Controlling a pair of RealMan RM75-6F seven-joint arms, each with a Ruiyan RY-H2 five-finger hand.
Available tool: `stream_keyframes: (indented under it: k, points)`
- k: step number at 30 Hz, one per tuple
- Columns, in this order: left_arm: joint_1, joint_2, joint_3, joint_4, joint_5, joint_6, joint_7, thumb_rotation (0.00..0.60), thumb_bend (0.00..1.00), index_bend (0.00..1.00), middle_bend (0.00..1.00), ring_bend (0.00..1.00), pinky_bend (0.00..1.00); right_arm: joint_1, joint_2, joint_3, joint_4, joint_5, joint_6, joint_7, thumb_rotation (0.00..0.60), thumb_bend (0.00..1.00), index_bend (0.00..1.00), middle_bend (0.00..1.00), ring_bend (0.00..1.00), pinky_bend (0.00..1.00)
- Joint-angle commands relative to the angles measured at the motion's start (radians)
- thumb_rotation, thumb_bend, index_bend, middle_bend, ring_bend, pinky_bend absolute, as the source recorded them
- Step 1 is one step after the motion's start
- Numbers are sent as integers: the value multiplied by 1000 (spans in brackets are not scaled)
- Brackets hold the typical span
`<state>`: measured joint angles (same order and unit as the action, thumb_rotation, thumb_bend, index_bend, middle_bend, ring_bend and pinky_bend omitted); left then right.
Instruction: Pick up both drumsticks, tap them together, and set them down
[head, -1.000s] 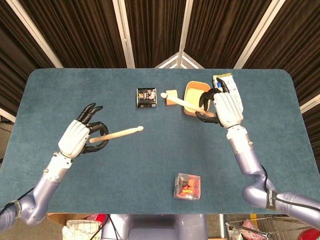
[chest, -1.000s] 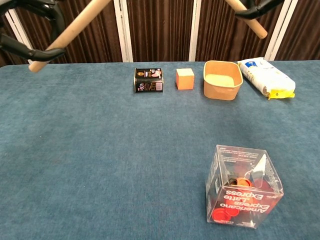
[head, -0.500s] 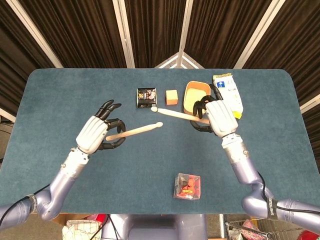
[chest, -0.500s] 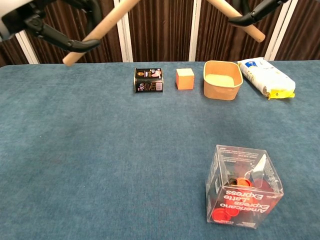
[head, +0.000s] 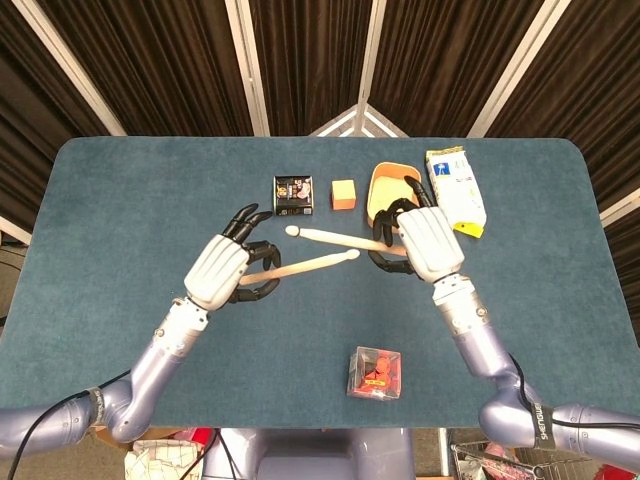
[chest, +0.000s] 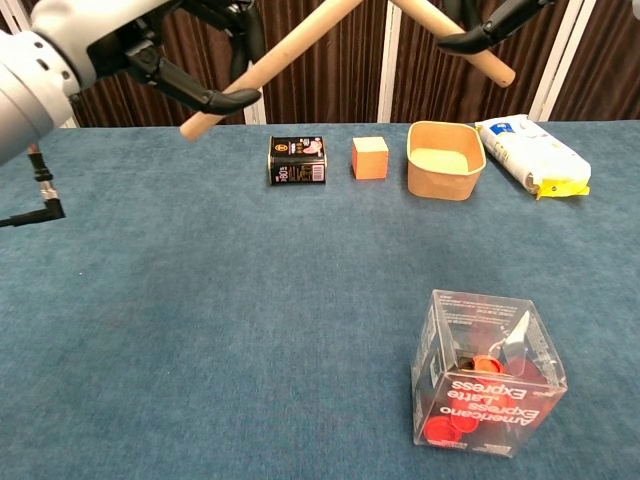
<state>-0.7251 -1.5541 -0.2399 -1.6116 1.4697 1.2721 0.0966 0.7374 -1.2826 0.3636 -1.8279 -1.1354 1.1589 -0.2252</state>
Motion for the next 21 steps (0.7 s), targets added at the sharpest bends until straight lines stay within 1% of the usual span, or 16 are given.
stream_keyframes:
  k: [1, 9, 17, 21]
  points:
    - [-7, -17, -10, -4, -6, 4, 23, 600, 443, 576, 617, 115, 0, 2, -1, -2, -5, 3, 0, -6, 600, 458, 762, 686, 372, 0]
    - [-18, -47, -47, -22, -58, 7, 115, 600, 440, 576, 618, 115, 0, 5, 11, -5, -34, -1, 1, -19, 600, 461, 767, 690, 372, 0]
    - [-27, -65, -65, -44, -101, 6, 197, 600, 436, 576, 618, 116, 0, 5, 23, -6, -56, -1, 6, -31, 600, 461, 767, 690, 373, 0]
    - [-30, -69, -64, -57, -108, 5, 216, 600, 435, 577, 618, 115, 0, 4, 29, -5, -61, 0, 9, -32, 600, 462, 767, 690, 374, 0]
